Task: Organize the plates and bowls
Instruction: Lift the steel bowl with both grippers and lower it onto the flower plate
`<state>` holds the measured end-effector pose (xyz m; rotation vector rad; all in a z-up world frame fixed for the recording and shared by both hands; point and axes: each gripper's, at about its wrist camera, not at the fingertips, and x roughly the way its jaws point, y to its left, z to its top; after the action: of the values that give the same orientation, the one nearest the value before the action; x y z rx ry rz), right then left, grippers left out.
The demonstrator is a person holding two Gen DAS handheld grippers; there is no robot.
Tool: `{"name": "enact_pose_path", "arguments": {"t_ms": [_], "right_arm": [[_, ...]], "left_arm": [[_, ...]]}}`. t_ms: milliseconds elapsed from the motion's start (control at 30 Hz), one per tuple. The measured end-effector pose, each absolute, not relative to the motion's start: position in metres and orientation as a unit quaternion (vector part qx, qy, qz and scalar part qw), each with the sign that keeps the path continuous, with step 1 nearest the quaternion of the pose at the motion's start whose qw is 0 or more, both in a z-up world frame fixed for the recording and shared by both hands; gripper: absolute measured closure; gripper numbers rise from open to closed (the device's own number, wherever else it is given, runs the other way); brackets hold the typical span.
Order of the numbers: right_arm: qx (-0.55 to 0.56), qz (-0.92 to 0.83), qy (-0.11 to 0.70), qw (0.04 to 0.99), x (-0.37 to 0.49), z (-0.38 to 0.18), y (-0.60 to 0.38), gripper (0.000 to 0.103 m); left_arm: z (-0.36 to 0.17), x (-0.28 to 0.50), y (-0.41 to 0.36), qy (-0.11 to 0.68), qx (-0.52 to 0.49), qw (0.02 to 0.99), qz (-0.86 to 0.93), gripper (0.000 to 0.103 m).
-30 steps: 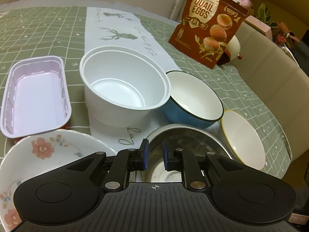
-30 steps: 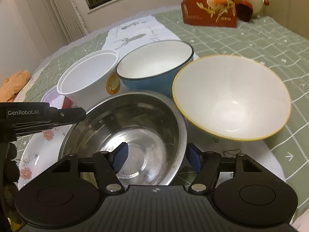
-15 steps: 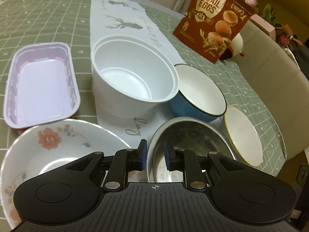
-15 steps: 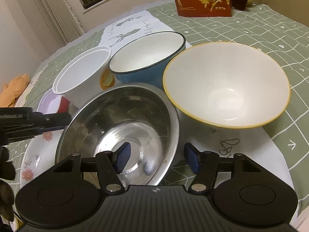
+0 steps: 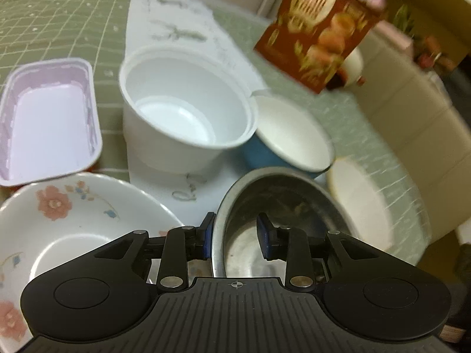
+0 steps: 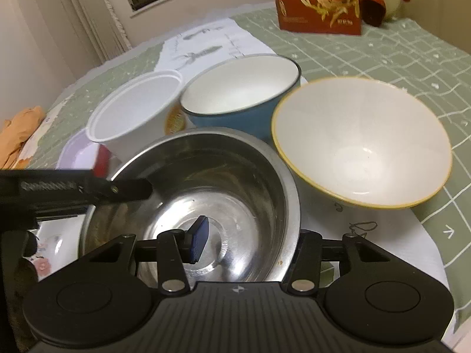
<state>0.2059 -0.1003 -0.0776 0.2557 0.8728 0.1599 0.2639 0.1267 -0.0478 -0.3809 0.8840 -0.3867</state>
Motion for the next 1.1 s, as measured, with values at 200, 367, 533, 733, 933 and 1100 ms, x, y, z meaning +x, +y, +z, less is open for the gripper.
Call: {"name": "enact_pose_path", "arguments": {"t_ms": [200,367,533,733,933,1100], "right_arm": [[0.100,0.122,0.379,0.912,0.188,-0.041,-0.072,0.057],[0.070,0.164,0.387,0.905,0.195,-0.038,-0.018,0.057],[0.038,0.191,0.412,0.890,0.199,-0.051,0.036,0.057],[0.026,0.180,0.423,0.887,0.206,-0.062,0.055,0.057],[0.017,0.172,0.422,0.890,0.207,-0.068,0.056,0.057],[0.015,0.177,0.421,0.890,0.210,-0.072,0.055,0.057]], "left_arm": [[-0.022,0.217,0.178,0.358,-0.212,0.892,-0.178,0.072],[-0.032,0.195,0.218,0.377,-0.202,0.899,-0.097,0.072],[-0.040,0.191,0.235,0.412,-0.161,0.896,-0.027,0.071],[-0.048,0.196,0.250,0.418,-0.193,0.887,-0.041,0.071],[-0.057,0.202,0.250,0.427,-0.191,0.883,-0.040,0.071],[-0.063,0.206,0.249,0.436,-0.187,0.879,-0.039,0.071]]}}
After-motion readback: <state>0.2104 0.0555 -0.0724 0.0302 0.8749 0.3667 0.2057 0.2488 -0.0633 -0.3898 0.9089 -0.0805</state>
